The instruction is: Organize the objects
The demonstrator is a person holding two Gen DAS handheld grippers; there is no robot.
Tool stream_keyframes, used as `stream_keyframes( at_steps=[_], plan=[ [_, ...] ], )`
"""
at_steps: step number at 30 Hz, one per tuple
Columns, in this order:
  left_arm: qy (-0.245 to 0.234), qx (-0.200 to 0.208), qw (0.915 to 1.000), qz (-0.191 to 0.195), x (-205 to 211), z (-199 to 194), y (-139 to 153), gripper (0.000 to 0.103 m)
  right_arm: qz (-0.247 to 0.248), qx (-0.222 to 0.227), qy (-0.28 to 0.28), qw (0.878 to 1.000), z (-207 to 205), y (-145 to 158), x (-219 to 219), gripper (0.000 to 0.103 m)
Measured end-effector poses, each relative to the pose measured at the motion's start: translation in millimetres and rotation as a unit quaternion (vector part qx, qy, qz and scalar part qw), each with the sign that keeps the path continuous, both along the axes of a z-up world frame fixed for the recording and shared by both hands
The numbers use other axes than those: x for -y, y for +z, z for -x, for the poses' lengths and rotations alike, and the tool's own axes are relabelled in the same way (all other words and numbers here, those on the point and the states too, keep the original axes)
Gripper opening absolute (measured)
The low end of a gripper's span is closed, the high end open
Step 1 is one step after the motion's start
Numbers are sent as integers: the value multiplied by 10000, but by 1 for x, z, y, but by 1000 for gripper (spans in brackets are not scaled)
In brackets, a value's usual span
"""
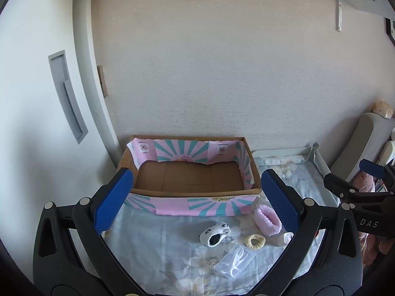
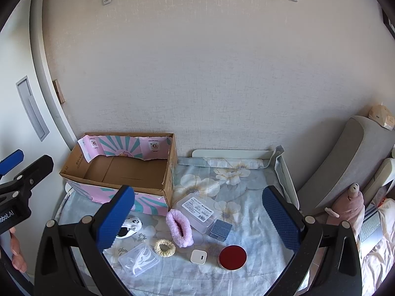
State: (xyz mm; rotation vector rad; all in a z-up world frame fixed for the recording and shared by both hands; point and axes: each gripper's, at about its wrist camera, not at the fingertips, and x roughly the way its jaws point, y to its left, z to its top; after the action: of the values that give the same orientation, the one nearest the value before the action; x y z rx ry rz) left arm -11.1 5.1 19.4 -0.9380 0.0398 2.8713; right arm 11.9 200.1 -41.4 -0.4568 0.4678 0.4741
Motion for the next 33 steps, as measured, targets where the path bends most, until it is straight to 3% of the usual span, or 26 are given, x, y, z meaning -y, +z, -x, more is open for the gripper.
stream_keyframes(
  at_steps=[33],
  plan=[
    [-179, 170, 9997, -84, -9, 3, -1, 103, -11, 118, -793, 9968, 1, 8, 2, 103]
  ],
)
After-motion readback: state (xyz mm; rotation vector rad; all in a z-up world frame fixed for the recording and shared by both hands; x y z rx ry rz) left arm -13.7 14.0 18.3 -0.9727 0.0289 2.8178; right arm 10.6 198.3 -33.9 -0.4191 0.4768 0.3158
